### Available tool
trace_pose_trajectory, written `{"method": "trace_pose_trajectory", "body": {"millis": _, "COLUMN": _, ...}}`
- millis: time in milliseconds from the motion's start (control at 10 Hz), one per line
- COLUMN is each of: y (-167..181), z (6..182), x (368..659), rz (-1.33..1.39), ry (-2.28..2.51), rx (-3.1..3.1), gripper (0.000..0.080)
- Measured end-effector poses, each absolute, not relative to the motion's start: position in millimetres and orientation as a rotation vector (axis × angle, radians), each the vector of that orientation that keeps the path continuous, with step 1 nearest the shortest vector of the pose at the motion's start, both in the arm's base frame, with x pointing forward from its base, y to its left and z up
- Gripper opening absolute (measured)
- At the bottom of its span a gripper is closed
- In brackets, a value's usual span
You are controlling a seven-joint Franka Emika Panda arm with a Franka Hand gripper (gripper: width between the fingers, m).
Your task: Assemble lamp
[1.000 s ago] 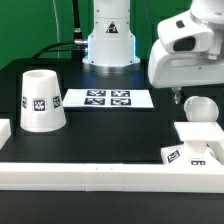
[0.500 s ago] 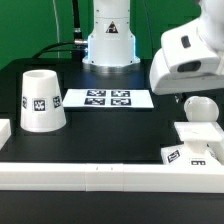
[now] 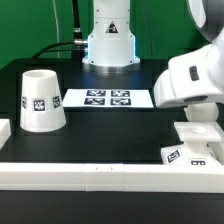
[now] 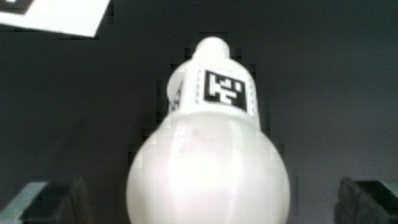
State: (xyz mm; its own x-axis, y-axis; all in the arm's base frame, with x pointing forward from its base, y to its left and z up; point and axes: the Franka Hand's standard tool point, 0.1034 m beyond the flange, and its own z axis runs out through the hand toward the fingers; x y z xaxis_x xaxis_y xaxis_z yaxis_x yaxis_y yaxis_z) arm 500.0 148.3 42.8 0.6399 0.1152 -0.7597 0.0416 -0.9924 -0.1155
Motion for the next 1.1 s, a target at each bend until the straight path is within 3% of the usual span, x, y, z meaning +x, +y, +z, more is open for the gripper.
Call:
{"method": "trace_pose_trajectory", "body": {"millis": 500, "y": 150.3, "z": 19.0, "x": 481.1, "rz": 1.323, "ry": -0.139, "rx": -2.759, "gripper": 0.0699}}
{"method": "trace_pose_trajectory", "body": {"millis": 1100, "y": 146.6, "z": 7.2, "x": 469.5, "rz": 1.358, "ry": -0.142, "rx": -2.745, "gripper": 0.0671}}
